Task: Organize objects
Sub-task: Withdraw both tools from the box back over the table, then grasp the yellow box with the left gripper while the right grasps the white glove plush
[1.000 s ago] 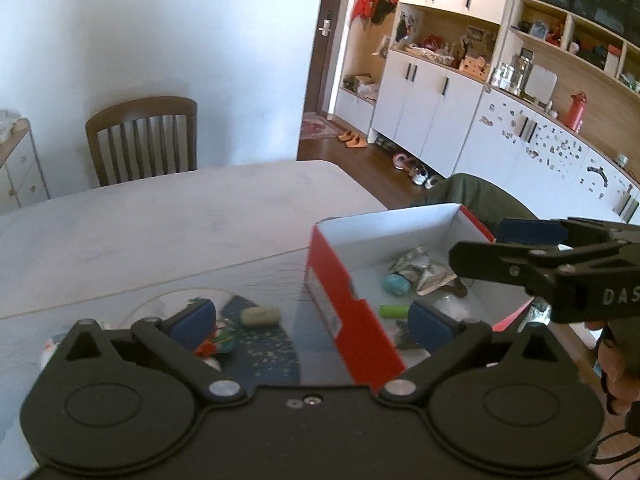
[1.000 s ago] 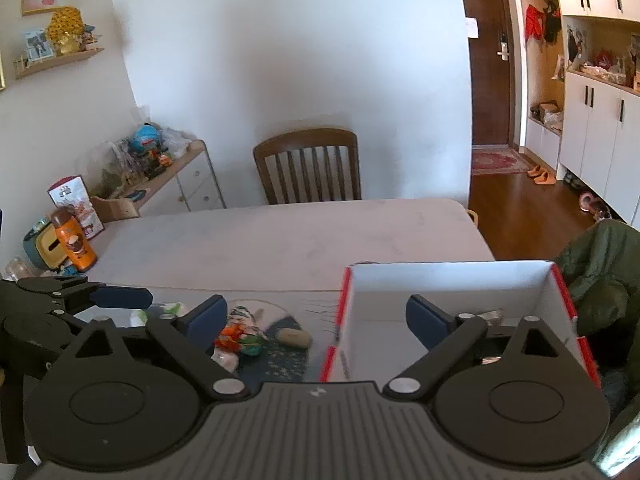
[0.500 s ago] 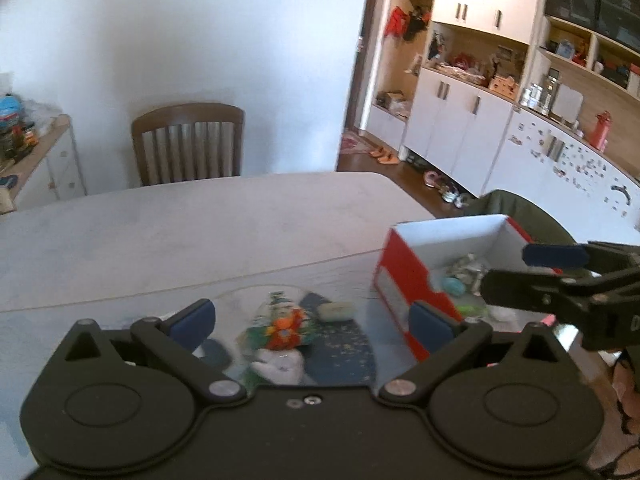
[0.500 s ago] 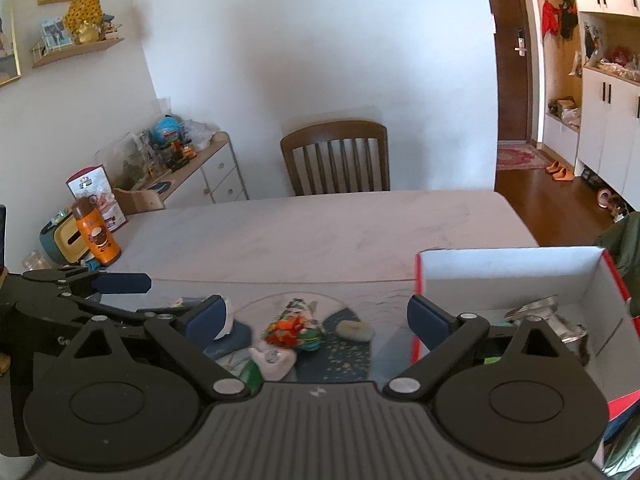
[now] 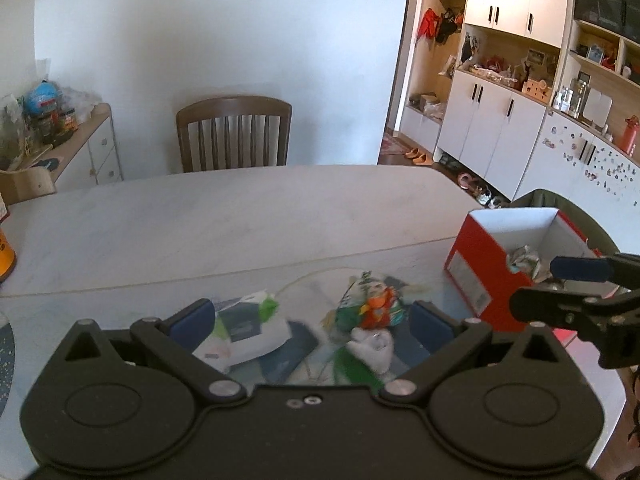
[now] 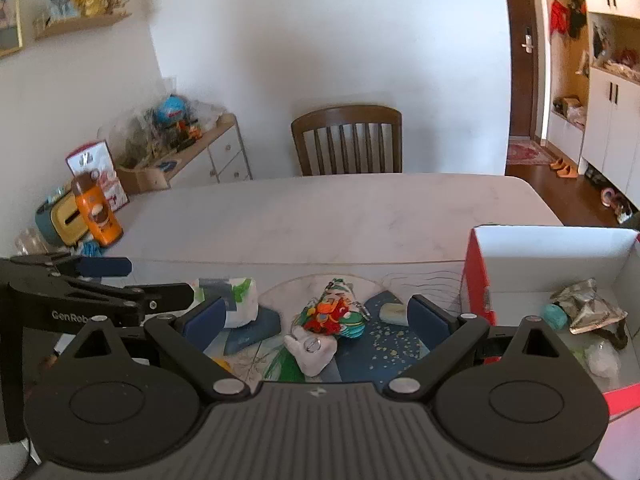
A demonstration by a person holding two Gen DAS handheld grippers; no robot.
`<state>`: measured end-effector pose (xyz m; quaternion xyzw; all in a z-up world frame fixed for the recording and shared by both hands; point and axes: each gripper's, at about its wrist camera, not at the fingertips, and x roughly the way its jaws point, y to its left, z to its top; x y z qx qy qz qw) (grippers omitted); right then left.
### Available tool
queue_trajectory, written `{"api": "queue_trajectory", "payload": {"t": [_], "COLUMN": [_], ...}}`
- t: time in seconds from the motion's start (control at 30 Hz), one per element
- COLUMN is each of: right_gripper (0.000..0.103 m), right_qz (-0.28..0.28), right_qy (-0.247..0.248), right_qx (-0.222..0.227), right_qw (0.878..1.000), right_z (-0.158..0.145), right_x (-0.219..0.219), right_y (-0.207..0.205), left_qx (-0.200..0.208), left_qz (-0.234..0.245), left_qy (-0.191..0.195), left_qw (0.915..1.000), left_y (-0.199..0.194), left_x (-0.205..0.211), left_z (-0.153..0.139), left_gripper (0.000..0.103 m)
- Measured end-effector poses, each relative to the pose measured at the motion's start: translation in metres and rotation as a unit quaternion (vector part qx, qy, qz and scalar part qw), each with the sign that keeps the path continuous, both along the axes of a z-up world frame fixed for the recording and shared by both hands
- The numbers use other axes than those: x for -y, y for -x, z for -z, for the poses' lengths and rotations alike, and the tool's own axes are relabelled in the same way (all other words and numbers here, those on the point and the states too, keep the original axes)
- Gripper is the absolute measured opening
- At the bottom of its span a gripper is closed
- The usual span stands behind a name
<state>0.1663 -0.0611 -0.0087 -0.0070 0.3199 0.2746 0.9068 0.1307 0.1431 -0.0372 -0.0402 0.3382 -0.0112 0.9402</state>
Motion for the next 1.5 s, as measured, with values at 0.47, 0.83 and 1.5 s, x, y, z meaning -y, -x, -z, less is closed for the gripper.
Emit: {"api": "queue_trajectory", "payload": {"t": [0.47,0.83,1.5], "right_gripper": [0.098,0.097,0.070], "right_qz": [0.001,-0.004,0.010], "right_qy": [0.069,0.100,0.076], "right_qx": [-0.020,-0.079,-0.166], "right_qw": [0.997,0.992,0.983], "right_z": [0.041,0.090,0.128], "right_x": [-0.046,-0.068,-0.086], "right_y": [-0.022,-0.057,-0.091], "left_qx": [-0.076,-0.123,-0.150], "left_qz": [-0.007,0.010,0.041], "left_qy": [0.048,0.029,0.050], "left_qw": [0.9959,0.9919,0.9866], "left_y": [-0.006,-0.009,-0.014], "left_x": [-0.037,-0.028,-0.018], "left_z": [0.057,0.101,0.121], "left_gripper": [0.103,0.102,0.070]}}
